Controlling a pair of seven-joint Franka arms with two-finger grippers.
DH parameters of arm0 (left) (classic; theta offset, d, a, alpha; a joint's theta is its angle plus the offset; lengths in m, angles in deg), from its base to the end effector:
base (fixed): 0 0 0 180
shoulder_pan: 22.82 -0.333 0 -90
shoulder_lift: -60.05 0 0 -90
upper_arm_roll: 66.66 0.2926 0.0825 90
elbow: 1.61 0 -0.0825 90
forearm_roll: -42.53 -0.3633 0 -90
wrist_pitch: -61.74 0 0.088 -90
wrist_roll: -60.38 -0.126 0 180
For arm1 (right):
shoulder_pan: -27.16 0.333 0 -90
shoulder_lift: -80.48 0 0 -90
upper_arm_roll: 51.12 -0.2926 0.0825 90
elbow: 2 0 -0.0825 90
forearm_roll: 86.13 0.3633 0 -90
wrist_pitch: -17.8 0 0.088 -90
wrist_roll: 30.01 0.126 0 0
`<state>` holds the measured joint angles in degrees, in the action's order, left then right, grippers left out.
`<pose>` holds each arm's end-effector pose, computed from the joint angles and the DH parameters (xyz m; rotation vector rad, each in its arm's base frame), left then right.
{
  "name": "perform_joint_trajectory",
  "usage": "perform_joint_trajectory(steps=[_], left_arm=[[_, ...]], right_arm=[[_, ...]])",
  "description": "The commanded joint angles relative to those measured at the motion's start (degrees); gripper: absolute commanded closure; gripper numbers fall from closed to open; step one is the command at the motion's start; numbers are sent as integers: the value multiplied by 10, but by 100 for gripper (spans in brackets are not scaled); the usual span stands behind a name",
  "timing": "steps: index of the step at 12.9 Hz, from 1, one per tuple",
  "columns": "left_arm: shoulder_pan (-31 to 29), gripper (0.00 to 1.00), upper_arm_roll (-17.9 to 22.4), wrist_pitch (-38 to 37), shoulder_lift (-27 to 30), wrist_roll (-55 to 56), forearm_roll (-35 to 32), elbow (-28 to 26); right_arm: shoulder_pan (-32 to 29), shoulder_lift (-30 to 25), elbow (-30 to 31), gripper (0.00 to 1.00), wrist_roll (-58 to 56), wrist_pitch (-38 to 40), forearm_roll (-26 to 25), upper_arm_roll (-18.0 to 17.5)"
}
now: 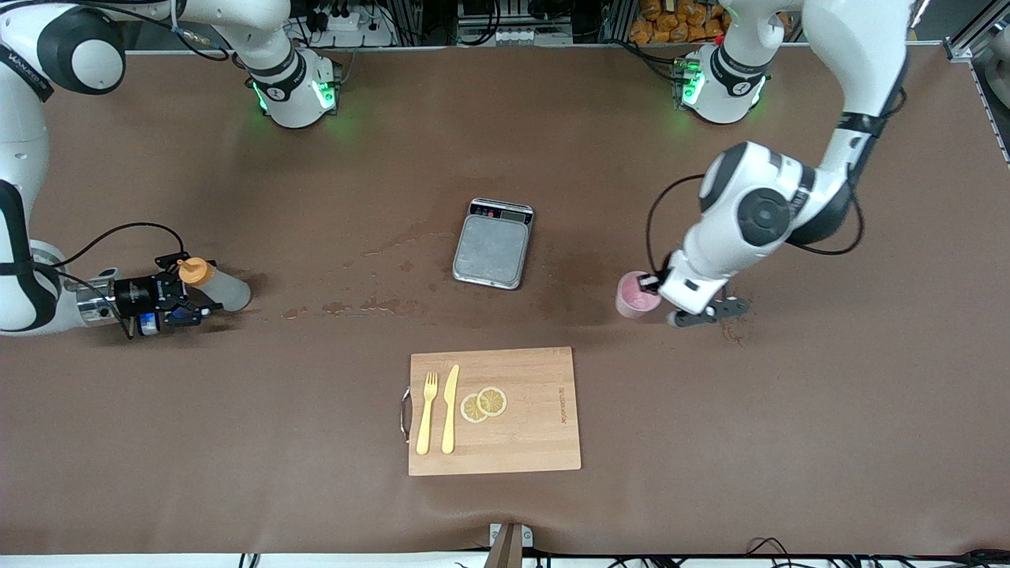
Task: Add sauce to pink cup with both arms
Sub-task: 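Carry the pink cup onto the silver scale with the left gripper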
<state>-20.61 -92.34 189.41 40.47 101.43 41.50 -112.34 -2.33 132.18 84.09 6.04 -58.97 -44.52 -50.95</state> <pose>0.5254 -0.2678 0.2978 3.0153 0.3641 -0.1287 0.5205 -0.1872 0.1219 -1.6359 1.3884 1.3009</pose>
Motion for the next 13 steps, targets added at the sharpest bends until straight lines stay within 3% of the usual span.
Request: perform_joint_trajectory(steps=[1,4,5,8,13], left_arm=[[66,100,5,-11,-16,111,2,38],[119,100,5,-11,-26,197,1,56],[136,100,5,-11,-27,222,1,60],[181,100,8,-7,-37,287,-1,68],[240,100,8,-7,-97,413,-87,120]], right_arm=[[0,9,-6,23,5,7,11,1],[0,9,-7,65,13,13,11,1],[2,9,-7,72,15,17,12,1],[7,6,-12,73,38,27,12,0],[29,-10,-18,70,103,47,12,-1]])
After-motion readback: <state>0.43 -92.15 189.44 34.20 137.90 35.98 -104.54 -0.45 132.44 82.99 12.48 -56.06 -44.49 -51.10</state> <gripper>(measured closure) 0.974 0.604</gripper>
